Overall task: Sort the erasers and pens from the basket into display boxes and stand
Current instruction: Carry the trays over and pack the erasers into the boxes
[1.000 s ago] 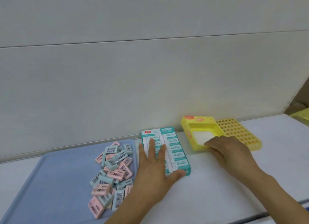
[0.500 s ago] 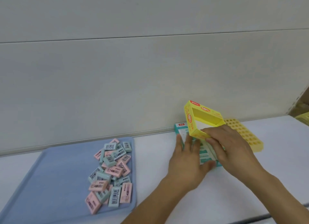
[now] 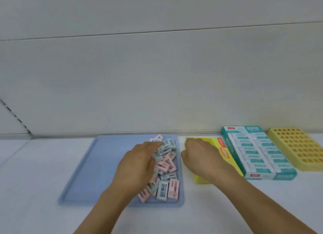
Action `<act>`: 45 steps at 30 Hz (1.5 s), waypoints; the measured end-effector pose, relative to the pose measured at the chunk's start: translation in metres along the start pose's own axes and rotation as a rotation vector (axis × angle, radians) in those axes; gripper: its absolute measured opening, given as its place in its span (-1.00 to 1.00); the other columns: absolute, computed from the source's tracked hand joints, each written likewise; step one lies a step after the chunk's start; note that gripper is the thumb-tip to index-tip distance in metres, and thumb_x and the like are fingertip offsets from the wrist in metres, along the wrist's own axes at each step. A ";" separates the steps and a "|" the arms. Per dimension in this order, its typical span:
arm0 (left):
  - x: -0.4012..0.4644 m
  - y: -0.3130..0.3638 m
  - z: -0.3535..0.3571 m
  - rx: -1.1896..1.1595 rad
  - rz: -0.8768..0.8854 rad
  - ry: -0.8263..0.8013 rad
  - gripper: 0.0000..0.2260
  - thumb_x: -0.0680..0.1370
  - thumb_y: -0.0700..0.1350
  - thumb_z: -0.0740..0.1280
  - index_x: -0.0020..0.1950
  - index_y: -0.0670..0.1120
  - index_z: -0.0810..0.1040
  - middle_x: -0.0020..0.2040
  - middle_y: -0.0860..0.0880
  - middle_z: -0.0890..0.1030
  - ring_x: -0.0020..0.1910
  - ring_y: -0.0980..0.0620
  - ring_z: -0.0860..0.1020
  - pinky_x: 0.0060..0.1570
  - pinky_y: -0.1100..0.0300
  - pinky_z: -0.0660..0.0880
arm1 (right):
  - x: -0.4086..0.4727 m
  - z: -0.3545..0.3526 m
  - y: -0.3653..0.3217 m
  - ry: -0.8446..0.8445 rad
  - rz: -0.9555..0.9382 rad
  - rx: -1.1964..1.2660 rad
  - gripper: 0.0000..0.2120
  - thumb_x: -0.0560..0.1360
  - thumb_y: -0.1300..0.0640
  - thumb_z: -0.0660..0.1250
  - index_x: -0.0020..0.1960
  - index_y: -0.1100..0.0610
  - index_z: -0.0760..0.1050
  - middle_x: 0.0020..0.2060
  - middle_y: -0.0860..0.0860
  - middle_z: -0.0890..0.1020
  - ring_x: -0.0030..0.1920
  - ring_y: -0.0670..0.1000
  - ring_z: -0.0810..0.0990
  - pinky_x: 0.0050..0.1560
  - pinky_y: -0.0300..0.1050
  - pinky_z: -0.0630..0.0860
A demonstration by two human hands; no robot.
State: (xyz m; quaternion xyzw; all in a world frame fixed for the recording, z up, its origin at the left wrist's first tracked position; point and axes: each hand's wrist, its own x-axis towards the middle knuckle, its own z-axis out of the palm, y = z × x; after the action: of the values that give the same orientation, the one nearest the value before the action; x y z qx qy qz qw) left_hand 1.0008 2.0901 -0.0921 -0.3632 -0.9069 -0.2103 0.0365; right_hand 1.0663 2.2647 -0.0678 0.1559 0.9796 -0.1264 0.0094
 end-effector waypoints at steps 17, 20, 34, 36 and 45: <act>0.017 -0.026 -0.003 0.089 0.150 -0.121 -0.74 0.67 0.00 0.09 0.28 0.10 0.49 0.10 0.10 0.43 0.09 0.10 0.38 0.04 0.15 0.41 | 0.050 0.015 0.002 0.098 -0.343 0.154 -0.93 0.50 0.00 0.37 -0.06 -0.04 0.52 -0.14 -0.11 0.46 -0.07 -0.07 0.47 -0.13 -0.09 0.42; 0.014 -0.021 -0.004 -0.251 -0.067 0.056 -0.77 0.66 0.01 0.10 -0.04 -0.03 0.48 -0.13 0.07 0.51 -0.19 0.20 0.45 -0.15 0.27 0.41 | 0.043 0.010 0.008 0.091 -0.226 0.640 -0.89 0.47 0.17 0.43 -0.19 0.04 0.53 -0.28 -0.06 0.58 -0.29 -0.09 0.49 -0.21 -0.15 0.49; 0.030 0.043 -0.005 -0.989 -0.369 -0.241 -0.87 0.65 -0.24 0.16 0.07 -0.15 0.50 -0.15 -0.14 0.66 -0.43 0.01 0.56 -0.45 0.22 0.49 | 0.014 -0.010 0.055 0.106 0.179 0.462 -0.91 0.44 0.23 0.40 -0.25 0.13 0.57 -0.38 -0.03 0.59 -0.31 0.08 0.63 -0.38 -0.13 0.54; 0.031 0.046 -0.002 -0.939 -0.387 -0.231 -0.87 0.66 -0.20 0.16 0.08 -0.11 0.49 -0.17 -0.12 0.68 -0.49 0.03 0.54 -0.50 0.32 0.42 | 0.017 -0.002 0.048 0.092 0.172 0.464 -0.90 0.45 0.24 0.39 -0.25 0.16 0.57 -0.39 -0.01 0.58 -0.35 0.13 0.65 -0.43 -0.08 0.60; 0.030 0.045 0.000 -1.032 -0.459 -0.221 -0.86 0.63 -0.27 0.19 0.14 -0.10 0.45 -0.08 -0.13 0.70 -0.45 0.05 0.59 -0.53 0.32 0.39 | 0.032 0.024 0.042 0.247 0.152 0.309 -0.91 0.45 0.13 0.38 -0.22 0.07 0.49 -0.27 0.00 0.61 -0.17 0.07 0.61 -0.09 -0.04 0.54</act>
State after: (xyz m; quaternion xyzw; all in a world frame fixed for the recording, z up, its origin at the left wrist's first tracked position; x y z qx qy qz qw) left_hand 1.0086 2.1386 -0.0695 -0.1478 -0.7408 -0.5892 -0.2869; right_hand 1.0480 2.3075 -0.1029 0.2430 0.9277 -0.2541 -0.1251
